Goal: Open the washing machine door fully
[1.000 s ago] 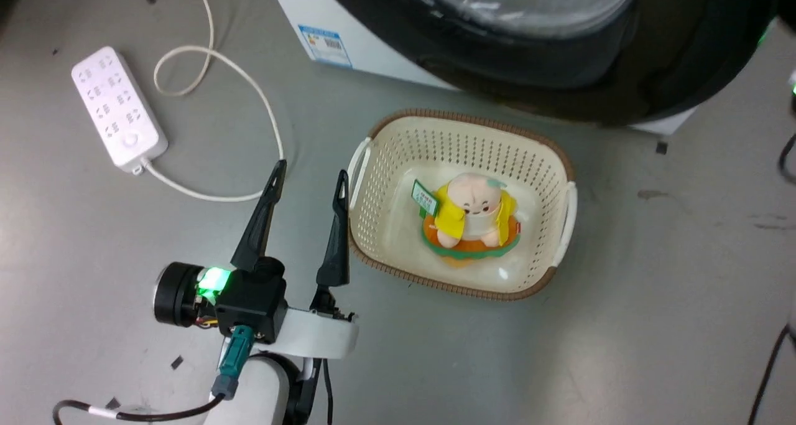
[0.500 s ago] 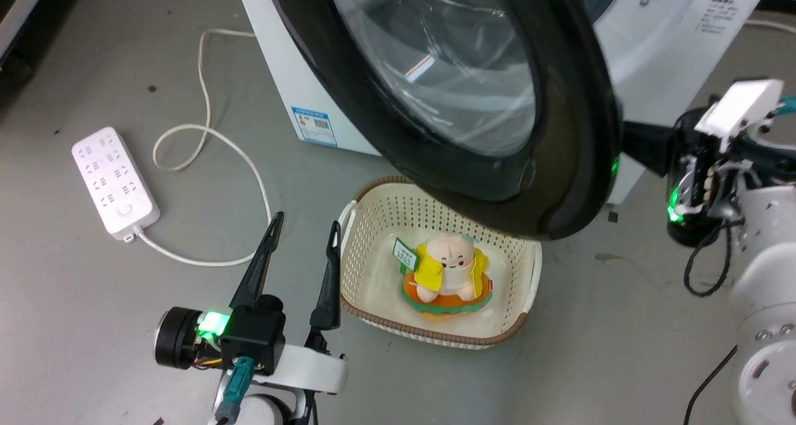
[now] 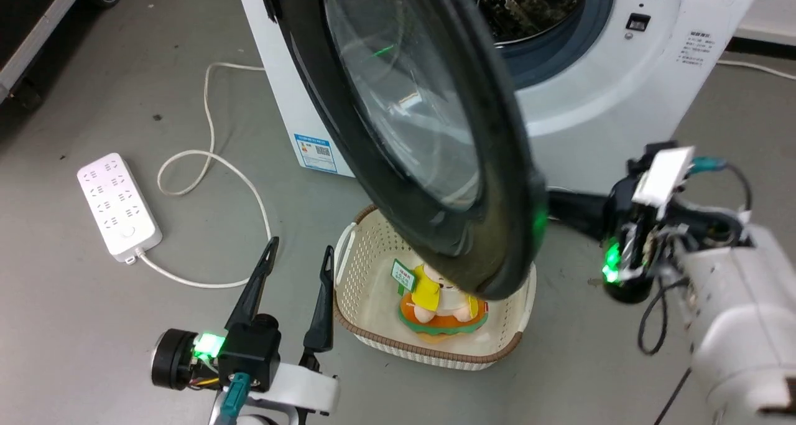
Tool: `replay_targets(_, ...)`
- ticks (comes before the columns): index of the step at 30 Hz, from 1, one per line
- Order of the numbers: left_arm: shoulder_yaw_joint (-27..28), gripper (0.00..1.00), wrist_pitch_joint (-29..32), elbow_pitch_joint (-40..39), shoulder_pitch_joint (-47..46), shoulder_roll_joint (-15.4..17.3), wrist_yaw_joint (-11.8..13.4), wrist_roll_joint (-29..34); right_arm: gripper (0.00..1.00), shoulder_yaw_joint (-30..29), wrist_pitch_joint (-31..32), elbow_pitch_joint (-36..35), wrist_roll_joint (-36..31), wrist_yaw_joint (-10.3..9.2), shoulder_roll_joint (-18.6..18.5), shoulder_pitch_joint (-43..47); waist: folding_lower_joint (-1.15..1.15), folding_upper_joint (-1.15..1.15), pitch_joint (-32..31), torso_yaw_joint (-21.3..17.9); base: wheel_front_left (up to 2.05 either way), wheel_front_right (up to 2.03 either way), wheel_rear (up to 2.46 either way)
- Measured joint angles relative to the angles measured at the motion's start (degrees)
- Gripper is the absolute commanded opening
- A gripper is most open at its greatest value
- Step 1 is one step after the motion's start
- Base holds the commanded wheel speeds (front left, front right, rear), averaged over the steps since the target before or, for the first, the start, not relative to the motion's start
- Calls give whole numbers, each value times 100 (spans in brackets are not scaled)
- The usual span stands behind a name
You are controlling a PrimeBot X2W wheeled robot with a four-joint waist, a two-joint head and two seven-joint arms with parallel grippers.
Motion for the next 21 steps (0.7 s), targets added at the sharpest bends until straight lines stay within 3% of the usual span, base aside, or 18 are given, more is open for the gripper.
replay_targets(5, -7, 100, 0, 54, 85, 13, -9, -5, 0, 1569, -101, -686, 1474, 1, -1, 768, 0, 0, -75, 6, 0, 0, 0)
replay_targets(11, -5, 100, 0, 52, 99, 22, -34, -5, 0, 3367, -968, -1749, 2791, 2, 25, 1640, 0, 0, -73, -13, 0, 0, 0)
replay_targets(15, -7, 100, 0, 48, 99, 20, -33, -5, 0, 3954, -1566, -2057, 3129, 2, 51, 1768, 1, 0, -34, -18, 0, 0, 0)
replay_targets(20, 20, 100, 0, 55, 99, 21, -23, -7, 0, 4074, -2127, -2076, 3087, -4, 9, 1762, 1, 0, -66, -51, 0, 0, 0)
replay_targets(21, 35, 100, 0, 58, 104, 23, -13, -9, 59, 4051, -2329, -2101, 3026, -4, -55, 1760, 1, 0, -86, -64, 0, 0, 0)
